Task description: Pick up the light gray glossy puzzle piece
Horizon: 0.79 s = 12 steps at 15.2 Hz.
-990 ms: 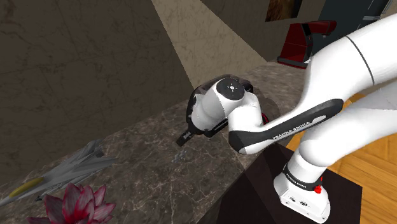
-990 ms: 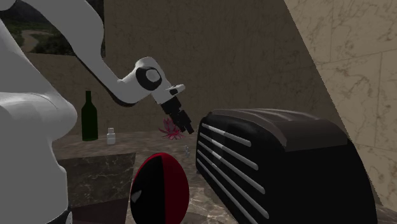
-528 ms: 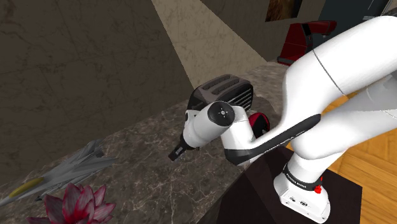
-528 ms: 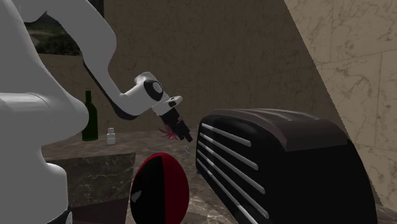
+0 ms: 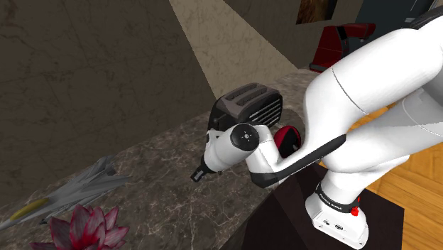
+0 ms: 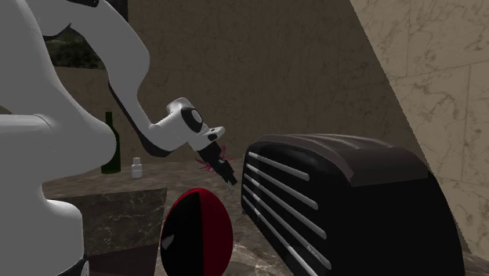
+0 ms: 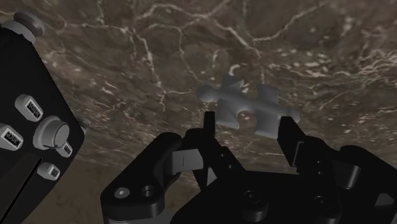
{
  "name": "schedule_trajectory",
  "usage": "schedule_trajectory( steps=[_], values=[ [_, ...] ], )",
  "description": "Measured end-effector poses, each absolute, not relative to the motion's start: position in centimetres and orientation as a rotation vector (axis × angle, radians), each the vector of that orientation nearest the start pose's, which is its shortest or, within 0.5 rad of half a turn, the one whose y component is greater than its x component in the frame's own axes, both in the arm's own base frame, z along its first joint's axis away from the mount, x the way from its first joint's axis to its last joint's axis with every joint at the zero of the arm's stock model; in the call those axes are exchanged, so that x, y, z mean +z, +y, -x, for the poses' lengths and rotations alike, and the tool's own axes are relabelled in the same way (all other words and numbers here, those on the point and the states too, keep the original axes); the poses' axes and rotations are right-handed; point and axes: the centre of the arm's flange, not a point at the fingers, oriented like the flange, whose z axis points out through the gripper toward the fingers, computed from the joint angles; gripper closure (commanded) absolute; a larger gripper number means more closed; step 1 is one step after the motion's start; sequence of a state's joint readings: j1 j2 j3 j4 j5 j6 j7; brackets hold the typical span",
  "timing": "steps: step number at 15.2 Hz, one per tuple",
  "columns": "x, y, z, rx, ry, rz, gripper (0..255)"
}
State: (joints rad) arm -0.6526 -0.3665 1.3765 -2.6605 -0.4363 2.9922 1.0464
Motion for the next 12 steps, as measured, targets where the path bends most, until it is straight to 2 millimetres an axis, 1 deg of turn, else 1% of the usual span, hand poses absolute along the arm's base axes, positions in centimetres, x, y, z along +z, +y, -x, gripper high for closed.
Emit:
schedule_trajectory(
  steps=[8, 12],
  values=[
    [29.5, 30.7, -32.9, -0.928, -0.247, 3.063, 255],
    [31.1, 30.6, -32.9, -0.927, -0.247, 3.065, 255]
  ],
)
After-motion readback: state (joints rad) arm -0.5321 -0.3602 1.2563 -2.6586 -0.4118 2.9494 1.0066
